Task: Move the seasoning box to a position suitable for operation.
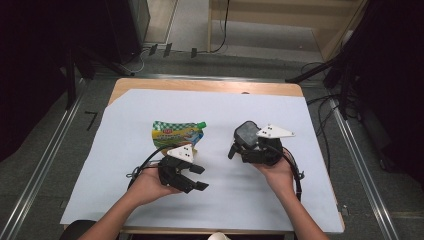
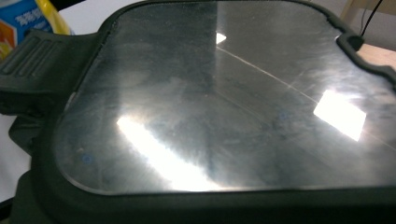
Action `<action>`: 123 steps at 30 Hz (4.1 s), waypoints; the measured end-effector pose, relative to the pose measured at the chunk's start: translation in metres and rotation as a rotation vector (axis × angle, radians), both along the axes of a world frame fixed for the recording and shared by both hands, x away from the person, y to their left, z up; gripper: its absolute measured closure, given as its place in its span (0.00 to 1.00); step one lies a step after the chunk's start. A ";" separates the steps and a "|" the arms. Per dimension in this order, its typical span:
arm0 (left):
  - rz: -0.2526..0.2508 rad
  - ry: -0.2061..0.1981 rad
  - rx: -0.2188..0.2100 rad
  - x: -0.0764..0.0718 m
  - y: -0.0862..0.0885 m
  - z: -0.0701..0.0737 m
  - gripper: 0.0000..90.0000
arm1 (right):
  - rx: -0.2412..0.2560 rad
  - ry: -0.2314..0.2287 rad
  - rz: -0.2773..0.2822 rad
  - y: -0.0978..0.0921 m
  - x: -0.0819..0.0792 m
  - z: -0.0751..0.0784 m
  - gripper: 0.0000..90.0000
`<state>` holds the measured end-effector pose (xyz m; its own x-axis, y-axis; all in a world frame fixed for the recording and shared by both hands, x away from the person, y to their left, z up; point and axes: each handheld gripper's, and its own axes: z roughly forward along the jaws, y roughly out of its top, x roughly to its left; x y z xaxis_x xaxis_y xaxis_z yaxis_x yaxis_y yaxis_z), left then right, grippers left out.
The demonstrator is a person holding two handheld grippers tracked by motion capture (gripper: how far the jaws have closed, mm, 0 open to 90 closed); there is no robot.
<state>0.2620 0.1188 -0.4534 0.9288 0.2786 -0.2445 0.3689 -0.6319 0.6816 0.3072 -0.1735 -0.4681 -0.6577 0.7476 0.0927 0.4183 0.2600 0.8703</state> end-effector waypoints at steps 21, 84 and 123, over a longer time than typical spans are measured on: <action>-0.001 -0.002 0.007 0.001 0.001 -0.001 0.46 | -0.043 0.056 0.075 0.028 -0.012 -0.032 0.17; 0.188 -0.048 0.029 0.025 -0.035 -0.007 1.00 | -0.037 0.163 0.043 -0.019 -0.059 0.000 1.00; 0.130 -0.010 -0.037 0.013 -0.071 -0.023 1.00 | -0.049 0.168 -0.045 -0.015 -0.042 -0.009 1.00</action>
<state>0.2750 0.0478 -0.4763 0.8878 0.3878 -0.2476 0.4391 -0.5536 0.7076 0.2655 -0.1885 -0.4771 -0.6017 0.7823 0.1612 0.5687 0.2779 0.7742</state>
